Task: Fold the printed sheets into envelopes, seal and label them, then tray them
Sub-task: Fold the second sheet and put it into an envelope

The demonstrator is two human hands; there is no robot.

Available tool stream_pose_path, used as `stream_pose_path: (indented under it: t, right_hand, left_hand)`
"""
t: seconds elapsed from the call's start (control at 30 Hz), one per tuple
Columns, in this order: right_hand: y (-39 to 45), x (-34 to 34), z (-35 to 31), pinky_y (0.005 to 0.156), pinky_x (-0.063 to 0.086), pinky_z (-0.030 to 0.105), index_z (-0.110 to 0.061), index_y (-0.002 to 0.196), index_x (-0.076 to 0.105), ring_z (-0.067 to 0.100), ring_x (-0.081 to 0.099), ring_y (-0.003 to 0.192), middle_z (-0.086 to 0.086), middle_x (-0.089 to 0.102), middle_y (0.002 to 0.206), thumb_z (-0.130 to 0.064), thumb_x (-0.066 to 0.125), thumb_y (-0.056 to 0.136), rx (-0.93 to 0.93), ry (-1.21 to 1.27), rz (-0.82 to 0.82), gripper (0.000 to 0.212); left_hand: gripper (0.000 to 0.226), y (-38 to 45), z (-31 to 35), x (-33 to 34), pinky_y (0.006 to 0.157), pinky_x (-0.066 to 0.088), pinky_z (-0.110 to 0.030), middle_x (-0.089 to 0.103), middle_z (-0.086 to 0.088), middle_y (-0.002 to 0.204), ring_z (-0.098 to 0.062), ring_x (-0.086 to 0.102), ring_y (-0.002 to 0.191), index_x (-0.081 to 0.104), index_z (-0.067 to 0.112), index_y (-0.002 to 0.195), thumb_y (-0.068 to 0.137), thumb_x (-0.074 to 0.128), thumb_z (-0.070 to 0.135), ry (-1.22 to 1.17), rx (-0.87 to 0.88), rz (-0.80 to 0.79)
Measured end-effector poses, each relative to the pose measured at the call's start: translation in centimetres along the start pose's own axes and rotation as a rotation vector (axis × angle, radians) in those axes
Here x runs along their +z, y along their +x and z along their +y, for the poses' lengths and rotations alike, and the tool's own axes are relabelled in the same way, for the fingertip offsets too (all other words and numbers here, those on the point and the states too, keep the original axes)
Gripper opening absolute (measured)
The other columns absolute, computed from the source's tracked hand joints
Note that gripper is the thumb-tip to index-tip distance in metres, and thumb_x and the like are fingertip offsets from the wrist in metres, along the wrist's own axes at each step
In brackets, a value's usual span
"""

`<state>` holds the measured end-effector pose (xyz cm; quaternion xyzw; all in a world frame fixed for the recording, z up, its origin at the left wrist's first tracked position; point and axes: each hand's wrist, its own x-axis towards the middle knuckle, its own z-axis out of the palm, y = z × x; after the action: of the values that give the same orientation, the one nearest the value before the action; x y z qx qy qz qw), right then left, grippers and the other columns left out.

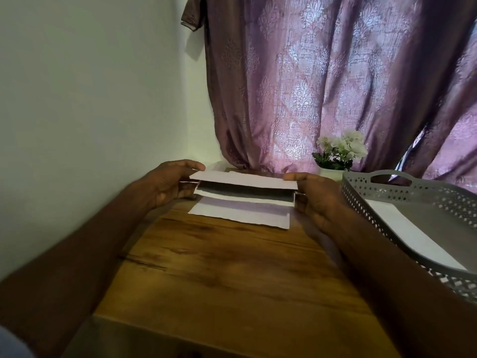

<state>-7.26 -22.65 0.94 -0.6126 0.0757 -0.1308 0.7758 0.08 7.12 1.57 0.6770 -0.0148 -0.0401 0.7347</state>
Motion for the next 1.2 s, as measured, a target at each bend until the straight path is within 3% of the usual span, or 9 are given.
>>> stream_pose_path:
  t: [0.27,0.43,0.6,0.73,0.83,0.9,1.03,1.1,1.2]
  right_hand:
    - [-0.9,0.2,-0.5,0.039,0.046,0.019,0.002,0.108,0.072,0.018,0.07,0.062,0.016,0.074,0.097,-0.006,0.056,0.09,0.036,0.028,0.032,0.025]
    - [-2.3,0.9,-0.3,0.061,0.051,0.021,-0.019,0.087,0.076,0.014,0.062,0.084,-0.003,0.071,0.086,0.005,0.055,0.085,-0.213,-0.306,0.141,0.032]
    - [-5.0,1.2,-0.6,0.085,0.05,0.028,-0.021,0.096,0.083,0.008,0.061,0.089,-0.005,0.074,0.108,-0.013,0.061,0.089,-0.282,-0.583,0.189,0.024]
    - [-9.3,-0.1,-0.4,0.081,0.058,0.038,-0.012,0.084,0.081,0.021,0.068,0.086,0.005,0.076,0.093,-0.016,0.062,0.085,-0.334,-0.835,0.101,0.019]
    - [-12.5,-1.6,1.0,0.065,0.058,0.038,-0.012,0.072,0.072,0.023,0.064,0.066,0.004,0.068,0.071,-0.023,0.058,0.086,-0.492,-1.241,0.138,0.022]
    - [-13.9,-1.8,1.7,0.074,0.059,0.041,-0.018,0.086,0.078,0.024,0.068,0.076,0.004,0.072,0.085,-0.026,0.056,0.087,-0.689,-1.391,0.141,0.024]
    - [-15.1,-1.0,2.9,0.101,0.047,0.04,-0.023,0.13,0.065,0.019,0.061,0.115,0.001,0.066,0.129,-0.029,0.043,0.099,-0.707,-1.202,-0.286,0.038]
    - [-15.5,-0.8,3.8,0.105,0.045,0.045,-0.029,0.145,0.049,0.016,0.056,0.124,-0.004,0.058,0.143,-0.042,0.034,0.104,-0.632,-1.239,-0.5,0.045]
    - [-15.5,-0.8,3.7,0.111,0.039,0.044,-0.033,0.156,0.03,0.017,0.05,0.135,-0.007,0.045,0.157,-0.053,0.029,0.107,-0.555,-1.359,-0.556,0.053]
  left_hand:
    - [0.034,-0.8,0.2,0.4,0.071,0.064,-0.034,0.074,-0.017,0.117,-0.029,0.073,0.104,0.064,0.007,0.129,0.096,0.07,0.014,0.011,-0.002,-0.067]
    - [0.03,-1.5,0.4,1.1,0.085,0.061,-0.037,0.069,-0.014,0.125,-0.031,0.067,0.114,0.071,0.009,0.124,0.093,0.072,0.009,0.145,0.057,-0.078]
    - [0.019,-3.8,-0.5,2.5,0.067,0.048,-0.029,0.073,-0.006,0.093,-0.013,0.063,0.077,0.078,0.013,0.093,0.093,0.075,0.032,0.772,0.257,0.107]
    - [0.028,-8.4,-2.0,3.7,0.089,0.043,-0.041,0.064,-0.003,0.116,-0.023,0.057,0.109,0.075,0.026,0.099,0.095,0.065,0.052,1.281,0.607,0.317]
    - [0.037,-13.1,-2.4,5.2,0.105,0.038,-0.046,0.058,-0.002,0.14,-0.025,0.051,0.129,0.067,0.025,0.123,0.1,0.055,0.052,1.312,0.748,0.202]
    - [0.045,-15.5,-3.3,6.1,0.111,0.036,-0.044,0.052,0.001,0.151,-0.023,0.048,0.136,0.056,0.027,0.139,0.102,0.052,0.052,1.318,0.727,0.04]
    - [0.052,-16.9,-5.9,6.5,0.12,0.03,-0.051,0.046,0.005,0.157,-0.019,0.042,0.143,0.038,0.034,0.152,0.105,0.036,0.056,1.352,0.563,-0.335]
    - [0.061,-16.8,-6.3,6.2,0.122,0.027,-0.053,0.044,0.003,0.16,-0.019,0.039,0.147,0.035,0.033,0.155,0.102,0.025,0.061,1.319,0.526,-0.364]
    - [0.071,-17.2,-6.1,6.1,0.127,0.019,-0.05,0.031,0.0,0.168,-0.019,0.027,0.155,0.027,0.028,0.162,0.099,0.021,0.06,1.354,0.498,-0.359]
